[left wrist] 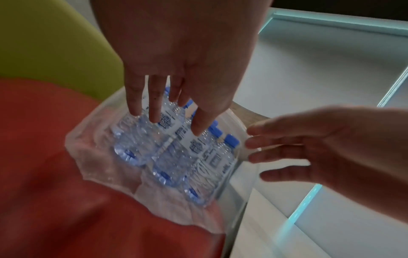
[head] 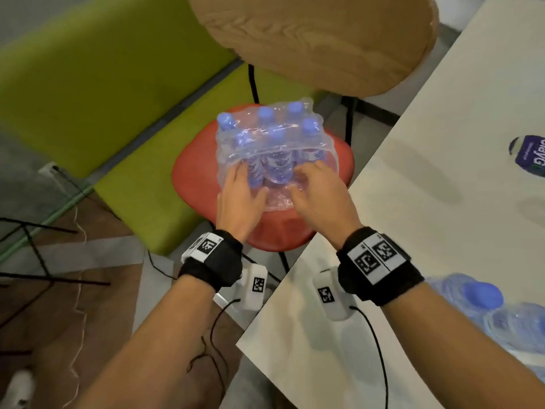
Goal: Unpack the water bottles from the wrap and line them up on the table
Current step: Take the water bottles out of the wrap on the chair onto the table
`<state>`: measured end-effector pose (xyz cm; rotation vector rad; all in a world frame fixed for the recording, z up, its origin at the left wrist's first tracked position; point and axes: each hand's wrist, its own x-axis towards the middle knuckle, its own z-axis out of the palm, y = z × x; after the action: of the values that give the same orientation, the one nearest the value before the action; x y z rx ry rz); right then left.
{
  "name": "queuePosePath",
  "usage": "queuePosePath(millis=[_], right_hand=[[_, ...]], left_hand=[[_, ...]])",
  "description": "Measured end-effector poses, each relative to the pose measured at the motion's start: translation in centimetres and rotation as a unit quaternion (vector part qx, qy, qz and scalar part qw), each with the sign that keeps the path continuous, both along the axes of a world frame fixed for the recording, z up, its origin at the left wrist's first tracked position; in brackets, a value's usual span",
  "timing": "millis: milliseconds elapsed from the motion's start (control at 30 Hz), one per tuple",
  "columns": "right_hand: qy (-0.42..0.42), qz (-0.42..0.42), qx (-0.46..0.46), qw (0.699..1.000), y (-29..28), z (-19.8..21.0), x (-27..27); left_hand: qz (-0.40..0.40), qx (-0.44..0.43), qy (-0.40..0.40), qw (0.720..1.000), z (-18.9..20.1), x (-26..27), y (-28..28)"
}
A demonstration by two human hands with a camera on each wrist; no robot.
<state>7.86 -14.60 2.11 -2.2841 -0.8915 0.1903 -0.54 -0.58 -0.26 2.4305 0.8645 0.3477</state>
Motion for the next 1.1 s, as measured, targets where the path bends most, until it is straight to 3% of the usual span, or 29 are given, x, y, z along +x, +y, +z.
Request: queuePosePath(millis=[200,467,767,900,1100], right_hand=[[-0.02,0.022,-0.077,0.997,5.0,-2.1,4.1],[-0.035,0.032,-0.075,0.996,6.8,-1.8,5.5],[-0.076,0.003,-0.013,0.997,5.3,-2.9,3.4],[-0.089,0.016,-0.051,0.995,4.1,-3.4,2.5],[-0.05,0.022,-0.062,0.997,1.9,-4.6,-0.1]], left_hand=[[0.0,0.041,0.004,0.999,1.2,2.2,2.4],[-0.035,0.028,0.027,0.999,1.8,3.4,3.4],[-0.002,0.054,-0.064,0.997,0.7,1.6,1.3],[-0.015,0.079,-0.039,0.996,0.3,1.1,1.1],[-0.011,0.052,-0.048,0.997,-1.0,-0.9,-0.2]])
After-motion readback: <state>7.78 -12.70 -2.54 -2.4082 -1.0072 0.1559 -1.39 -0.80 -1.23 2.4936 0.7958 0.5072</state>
